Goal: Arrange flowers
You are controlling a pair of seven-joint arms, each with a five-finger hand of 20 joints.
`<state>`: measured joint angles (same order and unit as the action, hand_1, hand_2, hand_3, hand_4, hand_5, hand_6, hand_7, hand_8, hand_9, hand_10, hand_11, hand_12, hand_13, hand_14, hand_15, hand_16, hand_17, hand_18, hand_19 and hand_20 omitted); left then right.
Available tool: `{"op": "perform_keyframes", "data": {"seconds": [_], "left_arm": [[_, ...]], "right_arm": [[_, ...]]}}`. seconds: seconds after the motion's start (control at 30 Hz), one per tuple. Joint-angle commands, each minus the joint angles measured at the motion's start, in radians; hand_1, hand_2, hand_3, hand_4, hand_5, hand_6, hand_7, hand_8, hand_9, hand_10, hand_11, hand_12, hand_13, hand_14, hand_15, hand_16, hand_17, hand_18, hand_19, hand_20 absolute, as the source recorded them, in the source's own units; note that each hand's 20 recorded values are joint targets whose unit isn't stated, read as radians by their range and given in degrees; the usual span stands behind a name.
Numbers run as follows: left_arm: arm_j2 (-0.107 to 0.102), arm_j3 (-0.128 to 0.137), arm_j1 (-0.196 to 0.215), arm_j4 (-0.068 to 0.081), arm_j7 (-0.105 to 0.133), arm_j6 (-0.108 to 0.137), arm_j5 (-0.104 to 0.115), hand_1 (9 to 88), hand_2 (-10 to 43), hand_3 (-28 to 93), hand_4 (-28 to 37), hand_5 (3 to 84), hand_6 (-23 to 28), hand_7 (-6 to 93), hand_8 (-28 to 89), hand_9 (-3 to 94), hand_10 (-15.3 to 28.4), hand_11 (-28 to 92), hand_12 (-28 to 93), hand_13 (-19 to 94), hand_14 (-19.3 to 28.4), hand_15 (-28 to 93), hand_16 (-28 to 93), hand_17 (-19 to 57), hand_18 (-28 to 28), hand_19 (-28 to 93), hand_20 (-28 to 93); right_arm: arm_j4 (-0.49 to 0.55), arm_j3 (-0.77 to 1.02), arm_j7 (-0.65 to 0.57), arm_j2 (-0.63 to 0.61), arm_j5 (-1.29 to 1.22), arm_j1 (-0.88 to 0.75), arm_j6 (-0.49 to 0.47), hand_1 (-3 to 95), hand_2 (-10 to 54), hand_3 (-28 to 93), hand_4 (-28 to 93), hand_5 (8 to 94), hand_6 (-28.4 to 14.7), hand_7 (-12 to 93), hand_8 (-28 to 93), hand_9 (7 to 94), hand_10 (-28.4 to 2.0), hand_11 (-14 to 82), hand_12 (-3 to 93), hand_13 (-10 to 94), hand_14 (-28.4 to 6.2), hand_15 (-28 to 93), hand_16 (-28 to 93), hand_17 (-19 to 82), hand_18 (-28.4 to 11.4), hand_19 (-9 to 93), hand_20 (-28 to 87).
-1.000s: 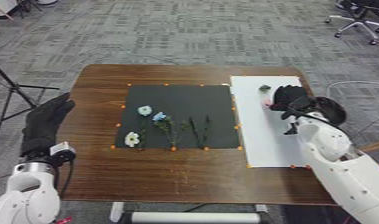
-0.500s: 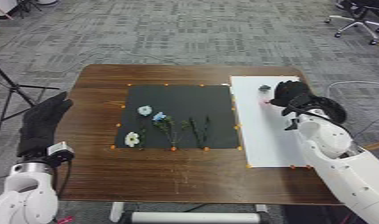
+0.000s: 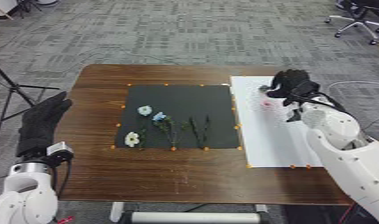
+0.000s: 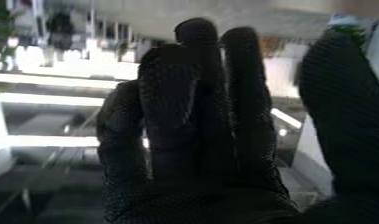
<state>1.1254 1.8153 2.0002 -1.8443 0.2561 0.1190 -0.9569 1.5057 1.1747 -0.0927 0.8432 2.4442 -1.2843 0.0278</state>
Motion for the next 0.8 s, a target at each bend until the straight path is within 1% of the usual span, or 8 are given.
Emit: {"op": "perform_keyframes", "data": {"seconds": [0.03, 0.17, 0.23, 0.4, 0.6, 0.67, 0.73, 0.8], "left_arm": [[0.007, -0.002, -0.003, 0.002, 0.008, -0.008, 0.003, 24.9, 1.4, 70, -24.6, 48.6, 3.8, 14.4, -8, 49.4, 13.5, 19, 12, 36, 15.1, 10, 1, 5.1, 10.7, 5, 15], [0.010, -0.002, -0.003, 0.003, 0.007, -0.008, 0.004, 24.9, 1.4, 70, -24.5, 48.6, 3.8, 14.3, -8, 49.4, 13.6, 19, 12, 36, 15.1, 10, 1, 5.1, 10.7, 5, 15], [0.005, -0.018, -0.016, 0.005, 0.005, 0.008, 0.004, 24.9, 1.4, 70, -24.4, 48.6, 3.8, 14.4, -8, 49.4, 13.6, 19, 12, 36, 15.0, 10, 1, 5.1, 10.7, 5, 15], [0.002, -0.024, -0.020, 0.005, 0.002, 0.018, 0.005, 25.0, 1.4, 70, -24.4, 48.6, 3.8, 14.3, -8, 49.3, 13.5, 19, 12, 36, 15.0, 10, 1, 5.1, 10.6, 5, 15], [-0.001, -0.030, -0.030, 0.008, -0.002, 0.021, 0.004, 25.0, 1.4, 70, -24.3, 48.6, 3.8, 14.3, -8, 49.4, 13.5, 19, 12, 36, 15.0, 10, 1, 5.1, 10.6, 5, 15], [-0.001, -0.029, -0.028, 0.007, -0.002, 0.021, 0.006, 25.0, 1.4, 70, -24.3, 48.6, 3.8, 14.2, -8, 49.4, 13.5, 19, 12, 36, 15.0, 10, 1, 5.1, 10.7, 5, 15], [-0.002, -0.028, -0.025, 0.006, -0.002, 0.020, 0.004, 25.0, 1.4, 70, -24.3, 48.7, 3.8, 14.2, -8, 49.4, 13.6, 19, 12, 36, 15.0, 10, 1, 5.1, 10.7, 5, 15], [-0.004, -0.028, -0.024, 0.005, -0.003, 0.021, 0.007, 25.1, 1.4, 70, -24.3, 48.6, 3.8, 14.2, -8, 49.5, 13.5, 19, 12, 36, 14.9, 10, 1, 5.1, 10.7, 5, 15]], "right_arm": [[-0.019, -0.017, 0.017, 0.029, 0.020, 0.033, -0.043, 29.7, -9.5, 66, -14, 62.2, 0.2, 19, -9, 71.8, -12.4, 16.8, 20.3, 71, -9.8, 59, 36, 30, -23.6, 71, 64], [-0.046, -0.024, 0.018, 0.047, 0.047, 0.029, -0.043, 29.5, -9.5, 66, -15, 62.0, 0.1, 19, -9, 71.6, -12.5, 16.6, 20.3, 71, -9.8, 60, 36, 30, -23.7, 71, 64], [-0.055, -0.018, 0.027, 0.055, 0.076, 0.018, -0.054, 30.9, -9.5, 66, -16, 62.5, 0.2, 19, -9, 72.1, -12.5, 17.1, 20.4, 72, -9.7, 60, 36, 30, -23.8, 71, 64], [-0.076, -0.009, 0.038, 0.063, 0.108, -0.003, -0.078, 33.8, -9.5, 67, -17, 63.4, 0.7, 20, -9, 73.1, -12.4, 17.6, 20.5, 72, -9.4, 61, 36, 31, -23.8, 72, 64], [-0.092, -0.019, 0.014, 0.060, 0.122, -0.011, -0.049, 37.7, -9.5, 67, -18, 64.1, 1.2, 22, -9, 74.1, -12.0, 18.5, 20.5, 73, -8.8, 61, 36, 31, -23.5, 72, 64], [-0.109, -0.044, 0.014, 0.052, 0.109, -0.006, 0.036, 41.9, -9.5, 65, -19, 65.1, 1.4, 22, -5, 74.9, -11.7, 19.0, 20.3, 73, -8.6, 62, 35, 32, -23.3, 73, 64], [-0.120, -0.073, 0.007, 0.042, 0.104, 0.006, 0.134, 52.2, -9.5, 56, -18, 68.6, 2.1, 25, 4, 78.9, -10.4, 17.4, 24.9, 76, -7.6, 61, 35, 33, -23.0, 74, 63], [-0.116, -0.110, 0.013, 0.022, 0.062, 0.030, 0.234, 55.2, -9.5, 56, -18, 72.8, 3.0, 27, 5, 83.9, -10.0, 15.7, 28.3, 77, -7.0, 62, 36, 35, -22.8, 75, 63]]}}
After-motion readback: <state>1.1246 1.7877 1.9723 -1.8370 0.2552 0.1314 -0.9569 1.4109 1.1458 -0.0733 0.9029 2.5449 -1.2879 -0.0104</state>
